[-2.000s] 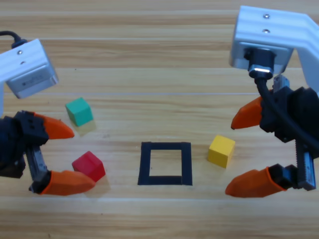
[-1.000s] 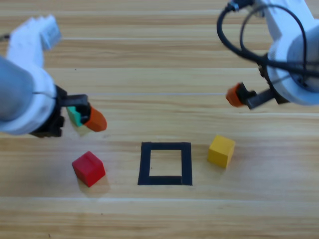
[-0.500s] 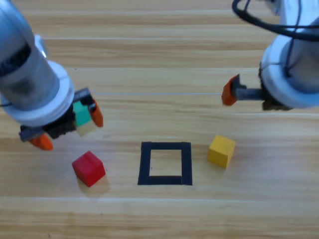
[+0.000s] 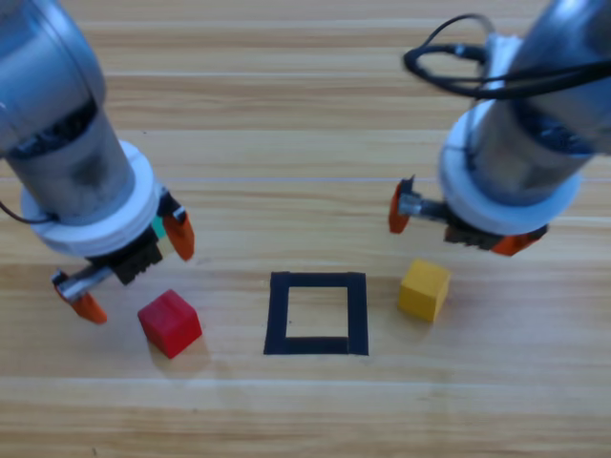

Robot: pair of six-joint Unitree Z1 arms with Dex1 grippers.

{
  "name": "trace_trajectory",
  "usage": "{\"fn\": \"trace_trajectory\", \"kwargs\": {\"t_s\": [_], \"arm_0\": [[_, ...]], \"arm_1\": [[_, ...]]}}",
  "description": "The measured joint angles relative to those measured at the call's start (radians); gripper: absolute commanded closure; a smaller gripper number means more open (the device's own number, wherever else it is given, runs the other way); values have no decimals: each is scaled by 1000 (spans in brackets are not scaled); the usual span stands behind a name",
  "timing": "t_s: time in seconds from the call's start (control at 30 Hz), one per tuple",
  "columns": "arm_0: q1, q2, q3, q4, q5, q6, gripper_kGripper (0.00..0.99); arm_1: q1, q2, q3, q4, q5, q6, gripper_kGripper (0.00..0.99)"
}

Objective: Stack the blocks in the rectangular block: red at the bottom, yellow in the middle, green on top

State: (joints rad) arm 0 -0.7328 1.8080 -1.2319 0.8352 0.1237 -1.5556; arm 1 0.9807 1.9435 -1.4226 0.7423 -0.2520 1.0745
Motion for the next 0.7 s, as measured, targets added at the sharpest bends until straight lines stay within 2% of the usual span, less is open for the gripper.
{"fn": "trace_trajectory", "kwargs": {"t_s": [0.33, 0.7], "arm_0": [[-4, 84, 1, -13, -11, -3, 53], [-5, 199, 5, -109, -11, 23, 68]], "arm_1": [[-12, 119, -24, 9, 25, 59, 68], [-77, 243, -71, 9, 99, 60, 105]]}}
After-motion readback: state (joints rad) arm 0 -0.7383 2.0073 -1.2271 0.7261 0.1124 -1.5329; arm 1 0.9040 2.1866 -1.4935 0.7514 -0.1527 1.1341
